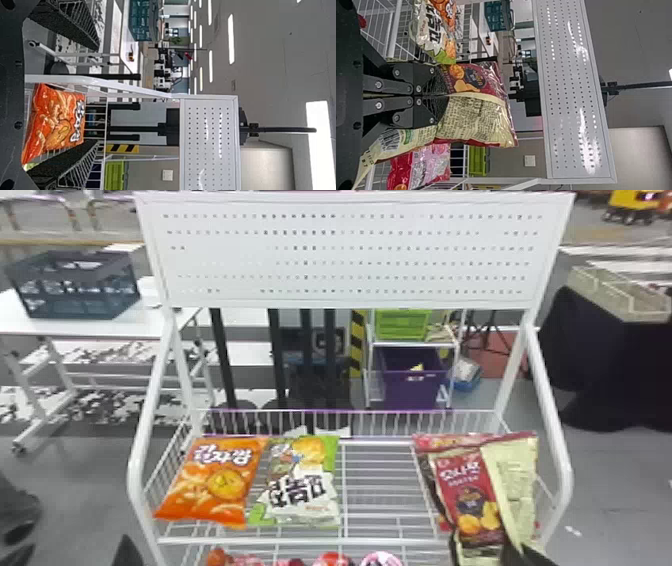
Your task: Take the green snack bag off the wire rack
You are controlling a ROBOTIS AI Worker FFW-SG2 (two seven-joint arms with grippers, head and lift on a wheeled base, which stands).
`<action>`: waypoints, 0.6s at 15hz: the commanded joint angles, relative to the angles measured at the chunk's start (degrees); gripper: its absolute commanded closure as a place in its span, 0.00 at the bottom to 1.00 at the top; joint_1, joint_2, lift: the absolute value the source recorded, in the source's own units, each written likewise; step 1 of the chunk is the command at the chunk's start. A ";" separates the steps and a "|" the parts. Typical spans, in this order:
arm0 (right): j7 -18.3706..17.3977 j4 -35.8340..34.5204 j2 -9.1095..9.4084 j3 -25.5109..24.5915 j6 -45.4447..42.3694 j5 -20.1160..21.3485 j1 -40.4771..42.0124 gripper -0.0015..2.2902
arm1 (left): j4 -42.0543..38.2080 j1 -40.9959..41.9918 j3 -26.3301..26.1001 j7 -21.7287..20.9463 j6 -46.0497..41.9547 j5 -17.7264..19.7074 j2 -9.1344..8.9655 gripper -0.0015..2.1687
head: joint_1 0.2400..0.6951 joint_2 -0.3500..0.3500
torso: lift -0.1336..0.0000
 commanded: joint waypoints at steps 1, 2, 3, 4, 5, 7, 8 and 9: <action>0.00 0.10 0.02 -0.08 -0.02 0.02 0.00 0.98 | 0.31 -0.34 0.00 -0.05 0.00 0.05 0.00 0.02 | 0.57 0.50 | 1.00; 0.00 0.10 0.10 -0.08 -0.02 0.02 0.00 0.98 | 0.49 -0.61 -0.09 -0.05 0.00 0.05 0.00 0.02 | 0.57 0.50 | 1.00; 0.00 0.10 0.10 -0.16 -0.02 0.02 0.00 0.98 | 0.67 -0.78 -0.18 -0.05 0.00 0.05 0.00 0.02 | 0.57 0.50 | 1.00; 0.00 0.10 0.10 -0.25 -0.02 0.02 0.00 0.98 | 0.67 -0.87 -0.18 -0.05 0.00 0.05 0.00 0.02 | 0.57 0.50 | 1.00; 0.00 0.10 0.10 -0.25 -0.02 -0.07 0.00 0.98 | 0.75 -0.96 -0.18 -0.05 0.00 0.05 0.00 0.02 | 0.57 0.50 | 1.00; 0.00 0.19 0.19 -0.25 -0.02 0.02 0.00 0.98 | 0.75 -1.22 -0.18 -0.05 0.00 0.14 0.09 0.02 | 0.57 0.50 | 1.00; 0.00 0.19 0.19 -0.25 -0.19 0.02 0.00 0.98 | 0.75 -1.31 -0.18 -0.05 0.00 0.22 0.00 0.02 | 0.57 0.50 | 1.00; 0.00 0.37 0.19 -0.25 -0.19 -0.07 -0.09 0.98 | 1.02 -2.19 -1.32 -0.14 0.18 0.05 0.35 0.02 | 0.57 0.50 | 1.00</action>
